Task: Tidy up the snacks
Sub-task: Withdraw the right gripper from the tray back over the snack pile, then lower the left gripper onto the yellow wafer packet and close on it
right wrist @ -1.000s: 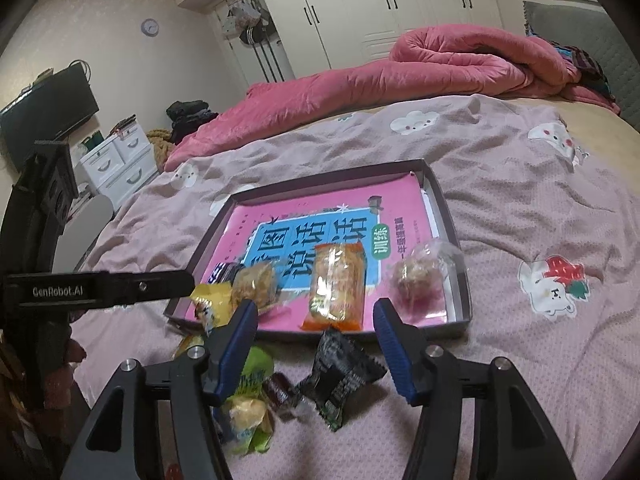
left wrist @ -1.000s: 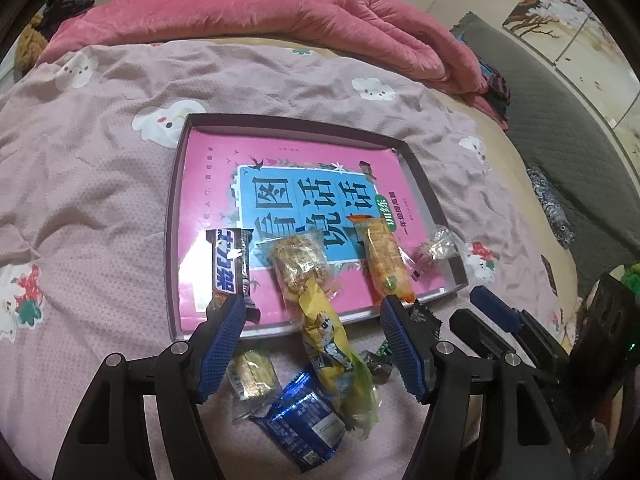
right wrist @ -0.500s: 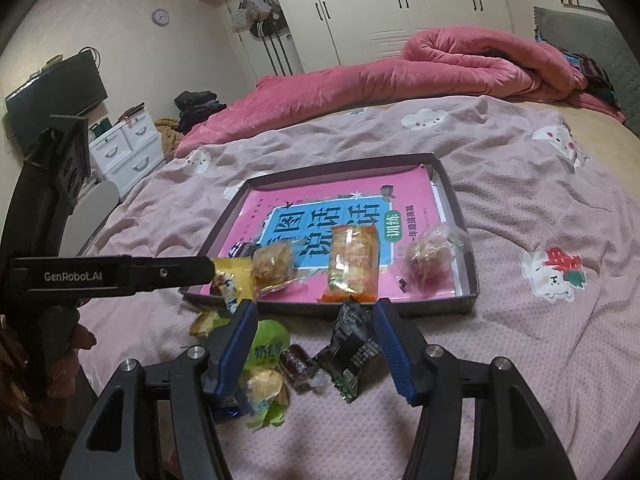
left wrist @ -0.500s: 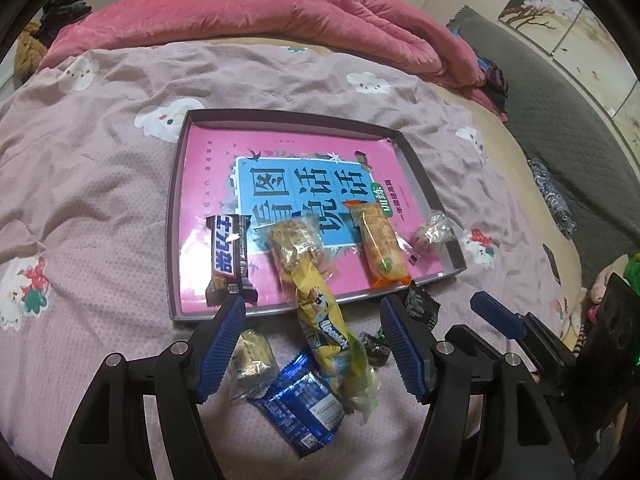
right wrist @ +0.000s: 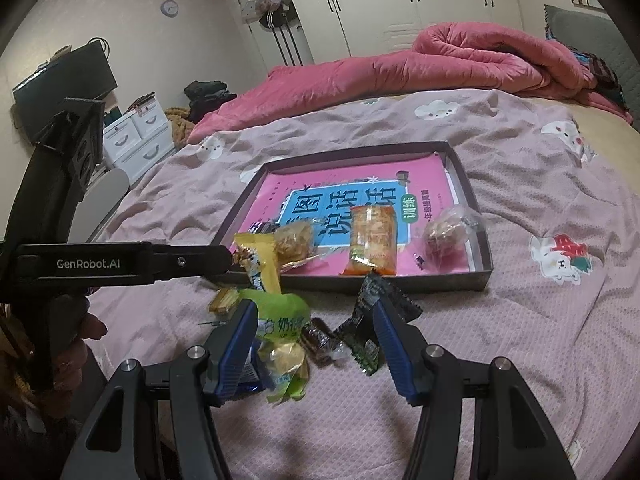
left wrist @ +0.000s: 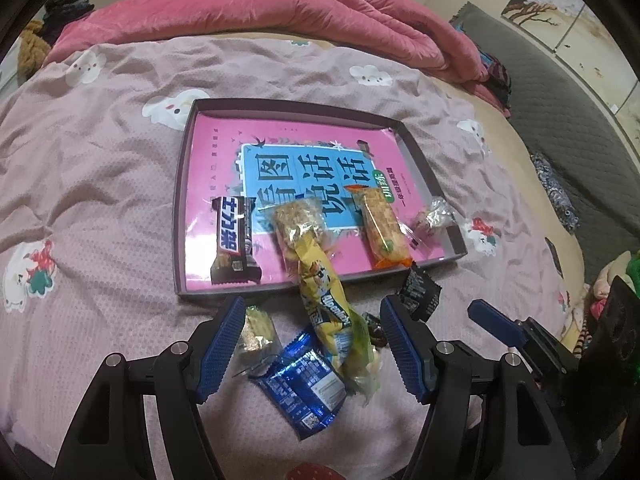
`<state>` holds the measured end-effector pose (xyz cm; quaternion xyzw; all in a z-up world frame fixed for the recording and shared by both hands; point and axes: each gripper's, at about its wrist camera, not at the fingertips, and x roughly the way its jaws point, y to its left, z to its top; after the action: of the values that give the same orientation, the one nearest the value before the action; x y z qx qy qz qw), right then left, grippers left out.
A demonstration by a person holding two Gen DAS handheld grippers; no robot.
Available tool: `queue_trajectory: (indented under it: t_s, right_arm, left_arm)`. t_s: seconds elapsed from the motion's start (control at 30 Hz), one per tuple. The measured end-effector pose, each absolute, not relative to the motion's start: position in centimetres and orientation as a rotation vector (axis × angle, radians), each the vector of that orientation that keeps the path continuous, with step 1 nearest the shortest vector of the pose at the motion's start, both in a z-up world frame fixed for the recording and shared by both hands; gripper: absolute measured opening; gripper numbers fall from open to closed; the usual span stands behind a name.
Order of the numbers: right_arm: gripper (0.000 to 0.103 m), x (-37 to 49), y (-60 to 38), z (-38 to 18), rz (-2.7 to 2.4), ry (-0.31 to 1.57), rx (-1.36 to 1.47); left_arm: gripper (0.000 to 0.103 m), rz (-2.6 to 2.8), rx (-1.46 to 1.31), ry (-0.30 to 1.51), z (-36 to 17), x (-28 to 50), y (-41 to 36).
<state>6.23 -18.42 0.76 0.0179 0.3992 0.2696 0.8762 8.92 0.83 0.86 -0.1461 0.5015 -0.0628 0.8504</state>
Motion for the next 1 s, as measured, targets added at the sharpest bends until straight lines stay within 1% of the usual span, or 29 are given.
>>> queue_trajectory:
  t_s: [0.4, 0.73, 0.9, 1.0]
  right_arm:
    - [0.06, 5.4, -17.5, 0.1, 0.59, 0.876, 0.017]
    - [0.06, 5.5, -16.9, -1.7, 0.608, 0.963, 0.009]
    - [0.053, 5.5, -16.1, -2.6, 0.634, 0.994, -0.01]
    - [0.052, 5.4, -15.3, -3.1, 0.654, 1.005, -0.038]
  left_arm:
    - [0.072, -0.133, -0.302, 1.076, 0.6, 8.1, 0.8]
    - [0.072, -0.136, -0.292, 1.11, -0.4, 7.9, 0.6]
    - [0.072, -0.126, -0.306, 1.124, -1.0, 8.0, 0.9]
    - [0.072, -0.121, -0.315, 1.129, -1.3, 8.1, 1.1]
